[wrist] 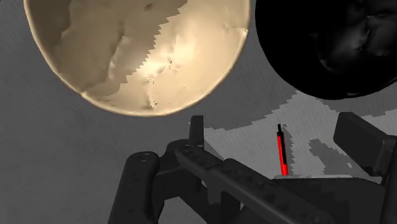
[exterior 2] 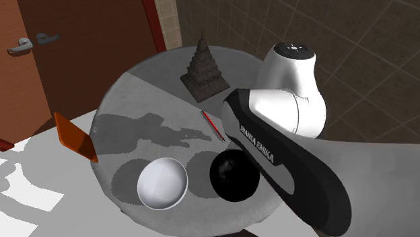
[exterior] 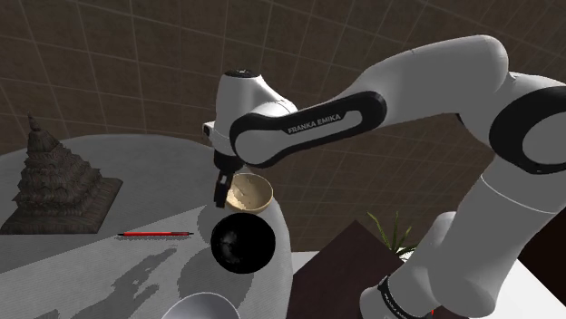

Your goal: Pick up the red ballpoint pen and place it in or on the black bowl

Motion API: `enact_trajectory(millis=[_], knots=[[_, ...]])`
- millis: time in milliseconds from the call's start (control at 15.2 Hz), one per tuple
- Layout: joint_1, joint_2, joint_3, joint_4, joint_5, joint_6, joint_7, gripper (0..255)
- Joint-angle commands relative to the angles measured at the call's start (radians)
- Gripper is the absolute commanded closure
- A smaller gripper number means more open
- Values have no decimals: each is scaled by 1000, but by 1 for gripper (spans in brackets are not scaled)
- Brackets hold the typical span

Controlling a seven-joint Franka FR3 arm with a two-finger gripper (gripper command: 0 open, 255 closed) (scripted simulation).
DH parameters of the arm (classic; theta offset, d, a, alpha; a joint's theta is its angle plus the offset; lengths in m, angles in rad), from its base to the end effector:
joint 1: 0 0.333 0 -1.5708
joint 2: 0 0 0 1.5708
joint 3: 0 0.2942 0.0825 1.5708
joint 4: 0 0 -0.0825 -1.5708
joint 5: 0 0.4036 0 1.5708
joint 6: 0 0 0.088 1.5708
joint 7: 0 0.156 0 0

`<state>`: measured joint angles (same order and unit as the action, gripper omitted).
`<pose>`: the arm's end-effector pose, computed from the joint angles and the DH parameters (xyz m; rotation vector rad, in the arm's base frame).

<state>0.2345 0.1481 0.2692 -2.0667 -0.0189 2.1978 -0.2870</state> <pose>0.5110 0.2805 0.2810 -2.8731 -1.2135 0.0219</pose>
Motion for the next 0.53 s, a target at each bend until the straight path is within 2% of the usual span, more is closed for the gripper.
enact_trajectory(millis=[0, 462], knots=[[19, 66, 11, 42, -26, 14, -1, 0], [106, 299, 34, 219, -120, 30, -5, 0]])
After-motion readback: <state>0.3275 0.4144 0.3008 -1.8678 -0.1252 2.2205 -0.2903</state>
